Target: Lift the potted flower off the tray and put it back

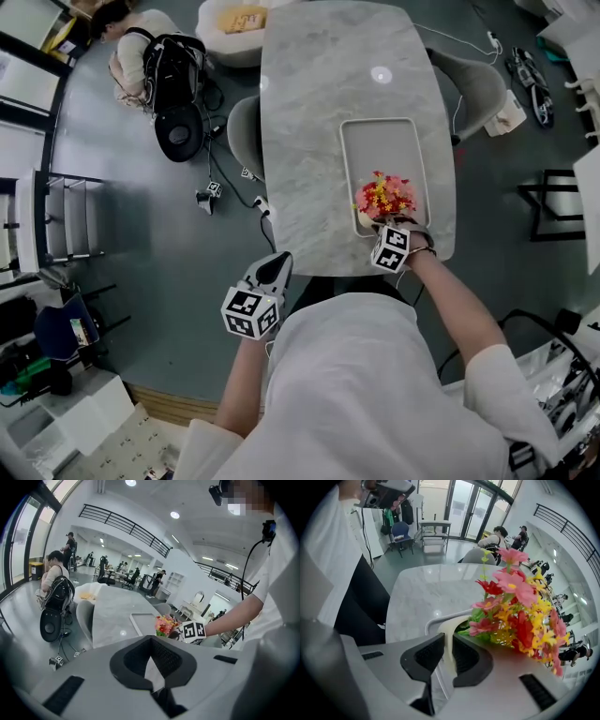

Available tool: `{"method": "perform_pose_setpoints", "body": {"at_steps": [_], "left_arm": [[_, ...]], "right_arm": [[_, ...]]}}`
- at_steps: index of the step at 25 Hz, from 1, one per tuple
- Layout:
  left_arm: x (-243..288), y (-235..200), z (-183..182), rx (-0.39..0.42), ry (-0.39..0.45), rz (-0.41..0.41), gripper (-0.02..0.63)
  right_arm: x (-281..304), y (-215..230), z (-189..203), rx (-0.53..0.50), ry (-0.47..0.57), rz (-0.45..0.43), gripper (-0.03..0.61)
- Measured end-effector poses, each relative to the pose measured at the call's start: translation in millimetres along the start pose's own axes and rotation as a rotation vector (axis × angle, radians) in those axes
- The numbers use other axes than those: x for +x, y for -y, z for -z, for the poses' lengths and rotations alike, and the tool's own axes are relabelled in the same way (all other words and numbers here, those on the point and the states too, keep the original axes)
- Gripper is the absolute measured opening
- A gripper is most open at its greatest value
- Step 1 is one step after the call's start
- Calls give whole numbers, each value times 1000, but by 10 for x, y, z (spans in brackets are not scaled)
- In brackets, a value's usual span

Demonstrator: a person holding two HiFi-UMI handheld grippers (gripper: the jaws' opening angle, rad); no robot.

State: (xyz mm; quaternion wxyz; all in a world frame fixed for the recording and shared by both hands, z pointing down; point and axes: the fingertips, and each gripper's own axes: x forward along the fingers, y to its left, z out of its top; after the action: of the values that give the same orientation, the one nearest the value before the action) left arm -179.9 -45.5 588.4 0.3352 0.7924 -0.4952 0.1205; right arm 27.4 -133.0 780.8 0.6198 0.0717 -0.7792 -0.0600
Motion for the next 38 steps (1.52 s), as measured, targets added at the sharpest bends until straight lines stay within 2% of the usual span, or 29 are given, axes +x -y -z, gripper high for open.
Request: {"method": "perform_pose_setpoints", "body": {"at_steps": [4,8,10,13,17,21,25,32,35,38], "left_arm": [[-26,-57,74,-3,-21,-4,6],[-5,-95,78,11,-38,17,6],[37,-125,94,5,-43,36,5],[128,-148,136,-1,-53,74,5],[251,-73,100,24,-54,138,5],[377,39,114,57,-67,195,5],[440,187,111,99,-75,228,5],[342,513,115,95,-34,199,5],[232,657,222,75,-29,191,5],[155,904,395,89,-32,192,5]], "right_arm": [[73,-1,-52,-7,0,33,60],[125,-38,-56,14,1,26,60],[141,-58,-55,17,-3,26,62],[139,-89,-72,30,-4,31,125],[31,-68,-91,80,21,60,127],[-183,-67,-114,148,71,88,125],[-439,-57,-69,233,123,123,63],[-925,-25,51,382,262,170,48],[-1133,-104,75,468,322,168,40],[-1434,-283,128,540,414,155,31]]}}
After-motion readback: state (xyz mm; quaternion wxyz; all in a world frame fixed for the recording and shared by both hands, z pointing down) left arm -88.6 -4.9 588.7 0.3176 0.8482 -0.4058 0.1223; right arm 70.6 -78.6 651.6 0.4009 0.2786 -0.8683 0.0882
